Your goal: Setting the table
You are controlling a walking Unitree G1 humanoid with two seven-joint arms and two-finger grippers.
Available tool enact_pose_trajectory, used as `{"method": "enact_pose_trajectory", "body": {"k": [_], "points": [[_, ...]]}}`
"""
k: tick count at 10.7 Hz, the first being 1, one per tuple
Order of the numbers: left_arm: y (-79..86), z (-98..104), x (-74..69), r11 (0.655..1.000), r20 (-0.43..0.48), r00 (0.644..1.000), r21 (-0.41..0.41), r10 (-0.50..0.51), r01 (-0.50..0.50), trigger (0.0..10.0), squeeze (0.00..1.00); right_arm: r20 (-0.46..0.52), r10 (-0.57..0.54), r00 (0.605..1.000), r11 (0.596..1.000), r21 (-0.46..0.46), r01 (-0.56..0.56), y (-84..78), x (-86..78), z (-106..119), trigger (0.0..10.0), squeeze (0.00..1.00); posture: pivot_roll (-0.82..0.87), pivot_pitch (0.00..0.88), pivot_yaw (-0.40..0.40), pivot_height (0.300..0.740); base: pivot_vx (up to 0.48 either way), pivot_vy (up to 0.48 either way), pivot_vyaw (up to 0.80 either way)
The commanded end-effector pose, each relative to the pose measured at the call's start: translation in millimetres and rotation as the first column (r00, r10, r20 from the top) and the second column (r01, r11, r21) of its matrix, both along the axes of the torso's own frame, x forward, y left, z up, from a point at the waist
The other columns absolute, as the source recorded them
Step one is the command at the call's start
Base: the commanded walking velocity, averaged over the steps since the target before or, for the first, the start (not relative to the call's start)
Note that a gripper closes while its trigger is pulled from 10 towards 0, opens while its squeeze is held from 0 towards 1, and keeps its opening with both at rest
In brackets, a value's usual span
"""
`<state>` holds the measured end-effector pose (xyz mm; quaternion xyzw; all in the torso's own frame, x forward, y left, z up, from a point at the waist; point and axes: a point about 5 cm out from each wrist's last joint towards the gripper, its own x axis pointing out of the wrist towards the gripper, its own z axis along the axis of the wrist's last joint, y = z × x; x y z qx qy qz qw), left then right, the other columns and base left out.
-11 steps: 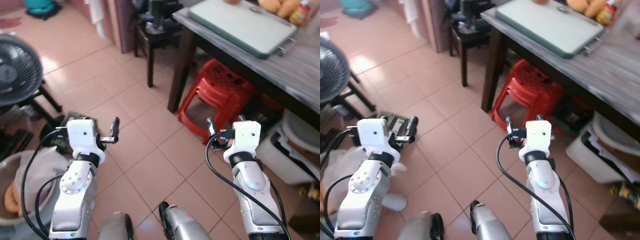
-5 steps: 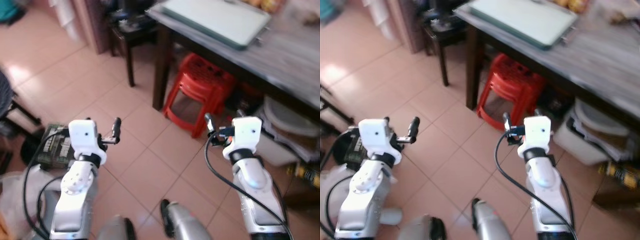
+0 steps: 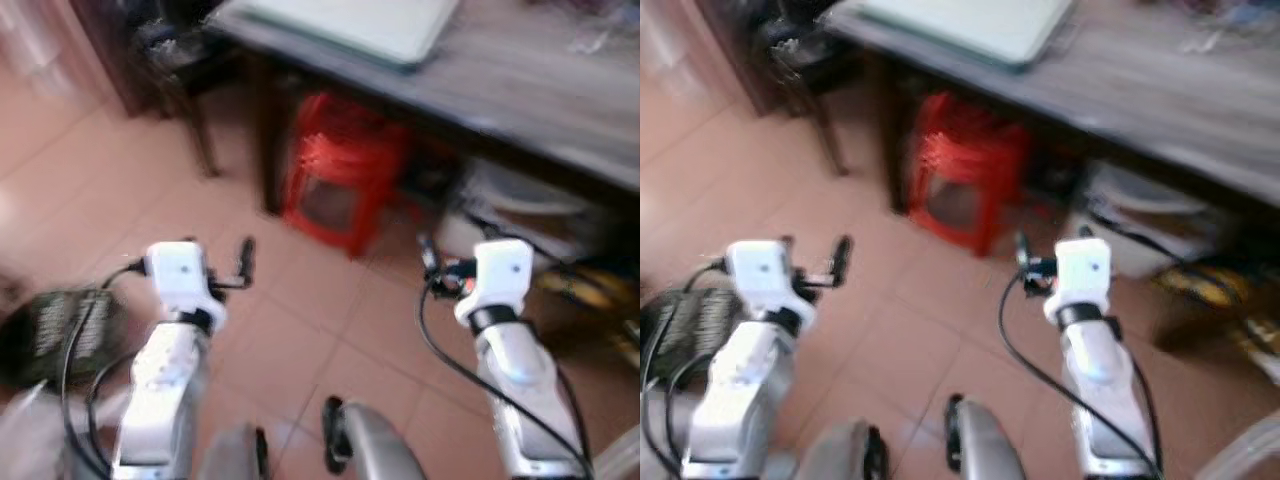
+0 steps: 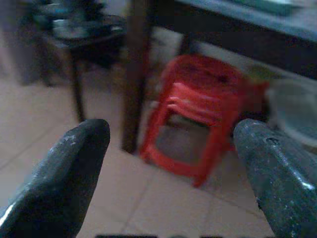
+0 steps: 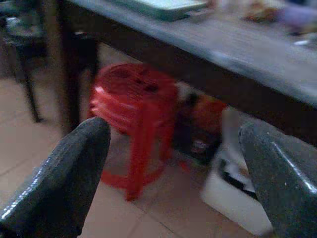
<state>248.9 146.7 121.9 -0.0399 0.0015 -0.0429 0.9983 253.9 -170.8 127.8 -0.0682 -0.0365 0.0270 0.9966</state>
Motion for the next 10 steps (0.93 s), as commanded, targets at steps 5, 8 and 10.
{"method": "enact_pose_trajectory", "body": {"k": [5, 8, 10], "points": [[7.2, 2, -0.1, 0.997, 0.047, 0.997, -0.039, 0.066, -0.064, 10.0, 0.00, 0.025, -0.019, 0.999, 1.000, -0.016, 0.020, -2.6, -7.8, -1, 10.0, 0.00, -0.03, 0.172, -0.039, 0.740, 0.000, 0.000, -0.48], [-1.0, -1, 13.3, 0.997, 0.065, 0.996, -0.034, 0.068, -0.066, 10.0, 0.00, 0.047, -0.032, 0.998, 0.998, -0.060, 0.035, -5.5, 7.0, -2, 10.0, 0.00, -0.02, 0.060, -0.055, 0.740, 0.000, 0.000, 0.00], [-0.4, -4, 16.4, 0.996, 0.069, 0.994, -0.019, 0.090, -0.088, 10.0, 0.00, 0.058, -0.030, 0.998, 0.996, -0.083, 0.035, -5.3, 15.3, 0, 10.0, 0.00, -0.02, 0.036, -0.062, 0.740, 0.000, 0.000, 0.00]]}}
